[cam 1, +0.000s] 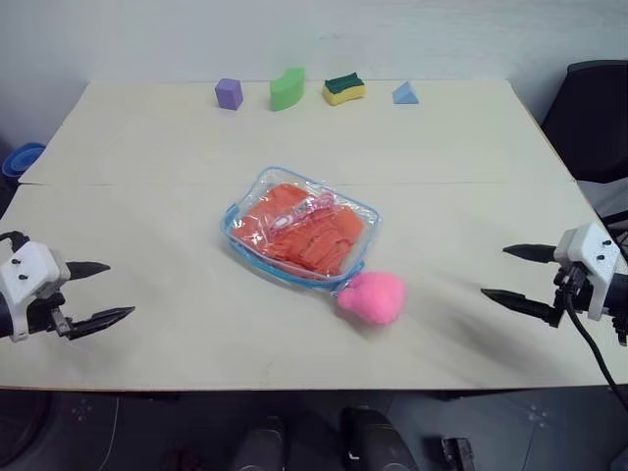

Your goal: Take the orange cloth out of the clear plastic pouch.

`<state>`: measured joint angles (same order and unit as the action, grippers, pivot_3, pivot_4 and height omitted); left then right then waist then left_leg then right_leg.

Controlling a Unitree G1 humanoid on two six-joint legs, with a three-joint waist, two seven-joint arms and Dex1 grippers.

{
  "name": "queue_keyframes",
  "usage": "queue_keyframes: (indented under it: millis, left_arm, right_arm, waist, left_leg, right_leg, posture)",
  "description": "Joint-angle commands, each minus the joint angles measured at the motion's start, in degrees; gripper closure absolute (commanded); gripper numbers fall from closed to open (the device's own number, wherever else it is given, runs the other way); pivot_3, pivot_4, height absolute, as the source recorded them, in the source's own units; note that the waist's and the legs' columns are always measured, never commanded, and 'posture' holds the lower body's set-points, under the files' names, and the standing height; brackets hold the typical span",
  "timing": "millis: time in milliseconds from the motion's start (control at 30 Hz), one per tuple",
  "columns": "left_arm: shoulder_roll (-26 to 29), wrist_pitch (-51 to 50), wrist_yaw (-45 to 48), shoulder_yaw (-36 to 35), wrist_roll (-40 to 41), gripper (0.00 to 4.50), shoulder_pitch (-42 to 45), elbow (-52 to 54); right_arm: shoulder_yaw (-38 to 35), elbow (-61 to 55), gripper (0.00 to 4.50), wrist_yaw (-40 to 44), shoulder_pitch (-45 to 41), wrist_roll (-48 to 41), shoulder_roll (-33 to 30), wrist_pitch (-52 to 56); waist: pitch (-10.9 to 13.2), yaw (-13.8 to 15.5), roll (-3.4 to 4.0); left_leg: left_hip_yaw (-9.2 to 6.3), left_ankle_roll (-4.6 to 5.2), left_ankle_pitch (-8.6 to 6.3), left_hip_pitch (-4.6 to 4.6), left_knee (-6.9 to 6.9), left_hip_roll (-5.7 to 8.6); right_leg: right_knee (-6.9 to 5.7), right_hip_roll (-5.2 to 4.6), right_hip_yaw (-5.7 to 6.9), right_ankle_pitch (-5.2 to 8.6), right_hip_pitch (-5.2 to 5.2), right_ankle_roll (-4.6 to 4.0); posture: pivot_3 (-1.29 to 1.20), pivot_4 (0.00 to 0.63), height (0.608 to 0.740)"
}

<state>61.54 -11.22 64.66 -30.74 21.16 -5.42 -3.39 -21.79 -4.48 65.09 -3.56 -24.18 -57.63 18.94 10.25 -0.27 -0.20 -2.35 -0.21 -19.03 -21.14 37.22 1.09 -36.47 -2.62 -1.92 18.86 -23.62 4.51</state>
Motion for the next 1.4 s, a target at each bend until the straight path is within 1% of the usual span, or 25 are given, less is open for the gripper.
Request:
queue_keyframes:
  millis: [33,233,600,700,800,900,1033,1133,1267,1367,1400]
  left_arm:
    - [0.0,-0.1,-0.3,-2.2,0.4,0.02,-0.1,0.4]
    - [-1.2,-1.3,-2.5,-2.3,-0.2,0.02,-1.4,2.1]
    - [-3.5,-6.8,-4.5,-2.1,3.3,0.02,-0.3,6.8]
    - [-4.5,-9.7,-5.3,1.3,6.0,0.02,4.4,10.0]
    - [-5.7,-12.3,-6.7,7.0,6.6,0.02,11.8,11.9]
    - [-8.1,-15.5,-7.1,15.1,6.7,0.02,22.6,11.2]
    - [-14.6,-13.4,-9.1,27.5,-1.6,0.02,38.7,1.5]
    - [-20.4,-10.6,-11.6,33.4,-7.4,0.02,47.6,-8.4]
    - [-27.4,-5.1,-12.5,37.9,-12.6,0.02,55.9,-21.9]
    - [-30.5,-1.2,-12.6,39.8,-15.5,0.02,59.1,-29.1]
    - [-31.4,0.1,-13.0,40.2,-16.4,0.21,60.1,-31.6]
  right_arm:
    - [-2.2,-2.0,0.0,0.1,-0.8,-1.4,-1.5,0.6]
    - [-1.3,-3.1,0.0,-1.6,-1.4,-0.9,-0.1,1.0]
    - [-0.4,-4.1,0.0,-2.6,-2.9,-2.6,0.4,4.2]
    - [0.4,-7.3,0.0,-3.8,-4.6,-4.6,1.0,6.4]
    - [2.2,-11.5,0.0,-6.8,-7.5,-6.0,2.4,9.6]
    - [5.2,-17.2,0.0,-9.1,-9.3,-7.3,3.6,12.2]
    - [9.8,-23.2,0.0,-11.8,-11.8,-7.9,5.9,13.8]
    - [12.2,-25.2,0.0,-13.6,-13.6,-7.5,7.3,14.4]
    - [14.4,-26.2,0.0,-16.1,-15.9,-6.4,8.7,14.8]
    - [15.1,-26.8,0.0,-17.7,-16.6,-6.2,9.2,15.3]
    - [15.2,-27.1,0.0,-18.2,-16.7,-6.0,9.3,15.4]
  waist:
    - [0.0,0.0,0.0]
    - [0.0,0.0,0.0]
    - [0.0,0.0,0.0]
    - [0.0,0.0,0.0]
    - [0.0,0.1,-0.01]
    - [0.0,0.3,-0.03]
    - [0.0,0.4,-0.07]
    - [0.0,0.4,-0.13]
    - [0.1,0.1,-0.21]
    - [0.1,0.1,-0.23]
    - [0.1,0.2,-0.23]
  left_leg:
    - [0.0,0.0,0.0,0.0,0.0,0.0]
    - [0.01,-0.01,0.0,0.0,0.0,0.01]
    - [0.0,-0.01,0.01,0.0,0.22,0.03]
    - [0.0,-0.02,0.01,0.0,0.32,0.03]
    - [-0.03,-0.03,0.02,-0.01,0.59,0.04]
    - [-0.12,-0.04,0.03,-0.04,0.76,0.09]
    - [-0.14,-0.09,0.05,-0.14,0.92,0.16]
    - [-0.08,-0.18,0.12,-0.15,1.01,0.19]
    - [-0.01,-0.28,0.23,-0.18,1.02,0.17]
    - [0.0,-0.31,0.24,-0.27,1.01,0.15]
    - [0.0,-0.31,0.25,-0.3,1.01,0.14]
  right_leg:
    - [0.0,0.0,0.0,0.0,0.0,0.0]
    - [-0.03,0.0,0.0,0.0,-0.02,0.0]
    - [-0.3,-0.01,-0.02,0.0,-0.02,0.0]
    - [-0.4,-0.01,-0.02,0.0,-0.02,0.0]
    - [-0.63,0.0,-0.01,-0.01,0.01,0.0]
    - [-0.76,0.0,0.04,-0.02,0.04,0.0]
    - [-0.84,0.04,0.06,-0.04,-0.01,0.04]
    - [-0.9,0.09,0.03,-0.05,-0.02,0.05]
    - [-1.01,0.14,-0.02,-0.05,-0.07,0.06]
    - [-1.07,0.16,-0.03,-0.05,-0.17,0.06]
    - [-1.06,0.17,-0.03,-0.05,-0.2,0.06]
  posture:
    - [0.0,0.15,0.74]
    - [0.0,0.15,0.74]
    - [0.0,0.15,0.74]
    - [0.0,0.15,0.74]
    - [0.0,0.15,0.74]
    - [0.0,0.15,0.74]
    - [0.0,0.15,0.74]
    - [0.0,0.15,0.74]
    - [0.0,0.15,0.74]
    - [0.0,0.15,0.74]
    - [0.0,0.15,0.74]
